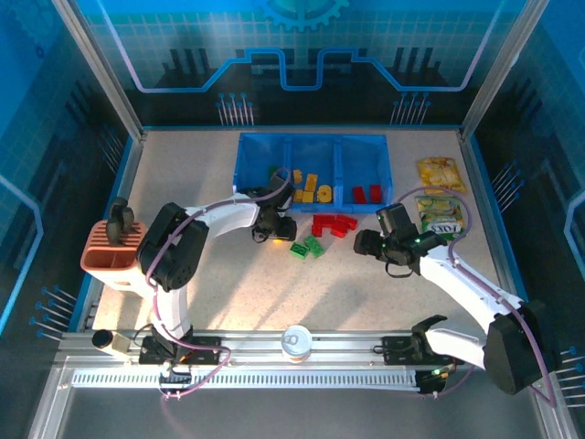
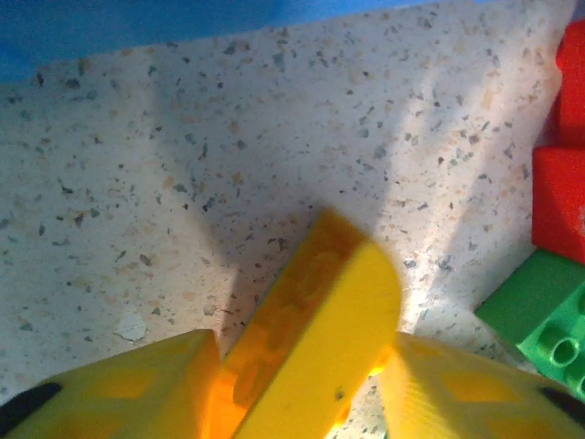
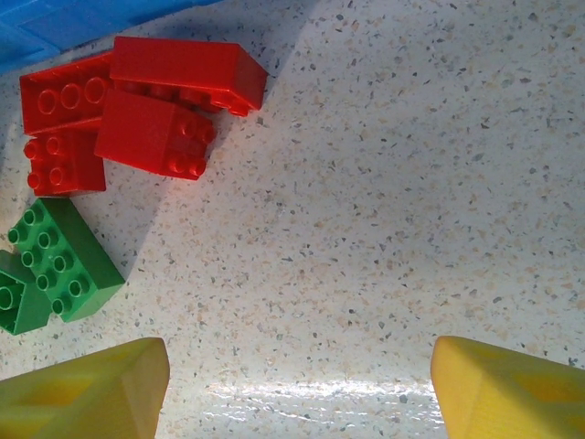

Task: Sort the legos into containers by color
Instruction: Pick up the lego from the center of the table, then place the lego in the container.

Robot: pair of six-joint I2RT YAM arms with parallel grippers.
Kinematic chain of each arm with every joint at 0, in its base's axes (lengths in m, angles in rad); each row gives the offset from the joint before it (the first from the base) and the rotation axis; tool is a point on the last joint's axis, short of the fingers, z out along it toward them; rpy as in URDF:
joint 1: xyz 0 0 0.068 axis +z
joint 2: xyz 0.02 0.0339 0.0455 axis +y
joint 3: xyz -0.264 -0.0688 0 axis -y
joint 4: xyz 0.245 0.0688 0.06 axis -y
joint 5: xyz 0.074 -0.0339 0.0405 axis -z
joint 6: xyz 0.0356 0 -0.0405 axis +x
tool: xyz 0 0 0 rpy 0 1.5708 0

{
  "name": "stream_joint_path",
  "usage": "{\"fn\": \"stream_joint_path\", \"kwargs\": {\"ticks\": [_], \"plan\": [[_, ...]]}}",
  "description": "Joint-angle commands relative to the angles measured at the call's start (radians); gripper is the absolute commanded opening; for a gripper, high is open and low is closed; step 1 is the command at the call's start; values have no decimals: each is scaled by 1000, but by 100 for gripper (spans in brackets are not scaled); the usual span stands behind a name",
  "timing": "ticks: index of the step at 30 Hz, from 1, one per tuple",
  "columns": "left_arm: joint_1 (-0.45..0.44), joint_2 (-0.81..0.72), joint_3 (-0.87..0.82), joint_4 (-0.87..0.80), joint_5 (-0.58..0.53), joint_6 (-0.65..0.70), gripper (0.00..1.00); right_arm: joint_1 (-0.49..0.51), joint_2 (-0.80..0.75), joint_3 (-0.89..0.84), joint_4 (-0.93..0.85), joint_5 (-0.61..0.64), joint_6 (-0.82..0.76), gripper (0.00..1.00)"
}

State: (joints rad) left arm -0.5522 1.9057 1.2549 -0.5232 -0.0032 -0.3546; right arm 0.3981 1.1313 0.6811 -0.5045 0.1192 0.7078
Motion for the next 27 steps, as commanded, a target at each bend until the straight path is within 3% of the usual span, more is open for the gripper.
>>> {"fn": "stream_joint_path", "kwargs": {"ticks": [1, 4, 12, 22, 27], "plan": [[-7, 6, 57, -50, -23, 15, 29, -2, -19, -12, -1, -3, 15, 77], [-23, -54, 77, -40, -31, 37, 22, -4, -32, -11, -9, 3, 13, 77], [-33, -67, 269, -68, -37, 61, 21, -7, -35, -20, -5, -11, 15, 76], [-15, 247, 667, -179, -155, 74, 23, 1, -79, -58, -19, -27, 29, 76], [-2, 319, 758, -199, -163, 64, 24, 4, -112, -87, -23, -25, 42, 76]]}}
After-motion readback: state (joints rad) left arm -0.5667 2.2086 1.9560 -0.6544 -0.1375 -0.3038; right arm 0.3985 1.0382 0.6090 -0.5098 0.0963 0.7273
